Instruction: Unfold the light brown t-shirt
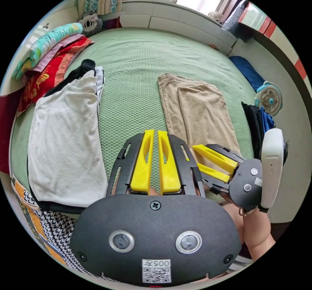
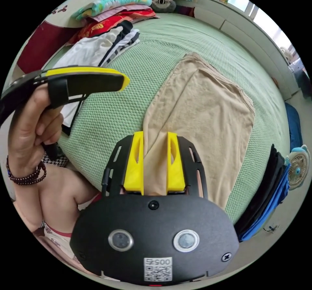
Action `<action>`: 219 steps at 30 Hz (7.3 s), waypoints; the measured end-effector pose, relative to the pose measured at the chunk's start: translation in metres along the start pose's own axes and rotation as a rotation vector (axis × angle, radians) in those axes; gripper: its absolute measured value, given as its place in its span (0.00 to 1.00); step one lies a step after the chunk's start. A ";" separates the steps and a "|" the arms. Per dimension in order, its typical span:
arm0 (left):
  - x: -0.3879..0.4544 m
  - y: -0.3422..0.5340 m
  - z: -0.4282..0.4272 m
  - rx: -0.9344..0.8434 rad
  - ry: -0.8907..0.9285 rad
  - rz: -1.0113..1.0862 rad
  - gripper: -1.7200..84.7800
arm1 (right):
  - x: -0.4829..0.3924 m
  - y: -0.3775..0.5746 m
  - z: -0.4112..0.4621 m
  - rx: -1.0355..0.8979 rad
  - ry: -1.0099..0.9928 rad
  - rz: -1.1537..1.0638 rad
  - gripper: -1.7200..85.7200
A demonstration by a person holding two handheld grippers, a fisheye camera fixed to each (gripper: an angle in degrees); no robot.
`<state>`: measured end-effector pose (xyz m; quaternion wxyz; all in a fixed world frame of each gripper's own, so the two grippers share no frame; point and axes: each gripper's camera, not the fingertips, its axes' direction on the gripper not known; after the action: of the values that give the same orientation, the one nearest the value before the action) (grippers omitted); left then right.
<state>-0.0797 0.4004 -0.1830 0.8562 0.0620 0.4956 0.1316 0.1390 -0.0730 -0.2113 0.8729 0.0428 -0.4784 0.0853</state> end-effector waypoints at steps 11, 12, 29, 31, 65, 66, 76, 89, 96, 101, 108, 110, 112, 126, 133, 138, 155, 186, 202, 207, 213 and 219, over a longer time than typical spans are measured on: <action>0.011 -0.011 0.050 -0.040 0.043 0.049 0.07 | 0.043 0.000 -0.026 0.046 -0.085 0.108 0.01; 0.014 -0.011 0.053 -0.047 0.049 0.060 0.07 | 0.049 0.002 -0.030 0.056 -0.081 0.123 0.01; 0.101 0.010 0.131 -0.165 0.176 0.311 0.11 | 0.098 0.026 -0.067 0.209 -0.232 0.239 0.05; 0.102 0.010 0.135 -0.163 0.173 0.313 0.11 | 0.103 0.023 -0.066 0.207 -0.229 0.244 0.09; 0.087 -0.007 0.197 -0.164 0.136 0.192 0.16 | 0.107 -0.011 -0.035 0.092 -0.179 0.270 0.01; 0.089 -0.007 0.200 -0.174 0.136 0.193 0.16 | 0.109 -0.009 -0.036 0.097 -0.182 0.273 0.01; 0.114 -0.014 0.217 -0.213 0.016 0.177 0.12 | 0.121 0.003 -0.042 0.111 -0.212 0.295 0.01; 0.151 -0.011 0.208 -0.203 -0.030 0.245 0.07 | 0.107 0.013 -0.047 0.123 -0.167 0.265 0.00; 0.167 -0.009 0.203 -0.202 -0.058 0.252 0.07 | 0.107 0.018 -0.050 0.127 -0.182 0.262 0.00; 0.177 -0.002 0.206 -0.186 -0.063 0.274 0.07 | 0.101 0.019 -0.047 0.102 -0.160 0.254 0.00; 0.185 0.010 0.204 -0.126 -0.070 0.276 0.08 | 0.093 0.013 -0.029 0.013 -0.143 0.248 0.00; 0.182 0.013 0.203 -0.113 -0.046 0.287 0.08 | 0.090 0.012 -0.023 -0.003 -0.138 0.240 0.00; 0.182 0.015 0.201 -0.114 -0.035 0.294 0.08 | 0.087 0.012 -0.020 -0.010 -0.138 0.232 0.00; 0.193 0.008 0.183 -0.180 -0.066 0.318 0.07 | 0.071 0.029 -0.034 0.028 -0.073 0.155 0.00; 0.189 0.002 0.162 -0.195 -0.051 0.275 0.07 | 0.091 0.035 -0.063 0.083 -0.097 0.191 0.00; 0.181 0.000 0.138 -0.157 -0.055 0.254 0.06 | 0.128 0.054 -0.101 0.201 -0.081 0.285 0.00; 0.076 0.025 0.044 -0.016 -0.365 0.078 0.06 | 0.259 0.126 -0.162 0.334 0.083 0.735 0.00; 0.069 0.088 0.068 -0.234 -0.061 0.202 0.17 | 0.284 0.210 -0.150 -0.070 -0.102 0.592 0.14; 0.115 0.088 0.029 -0.324 -0.212 0.424 0.09 | 0.229 0.262 -0.229 0.001 -0.118 0.490 0.01; 0.111 0.105 0.046 -0.456 -0.209 0.461 0.09 | 0.217 0.289 -0.189 -0.158 -0.147 0.506 0.01; 0.083 0.095 0.007 -0.358 -0.337 0.361 0.05 | 0.191 0.294 -0.200 -0.171 0.010 0.440 0.09; 0.049 0.050 -0.022 -0.111 -0.180 0.130 0.09 | 0.147 0.231 -0.235 0.157 0.074 0.288 0.15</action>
<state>-0.0836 0.4620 -0.2224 0.8890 0.0582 0.4039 0.2079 0.3673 0.2067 -0.2158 0.8627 0.0388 -0.4388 0.2483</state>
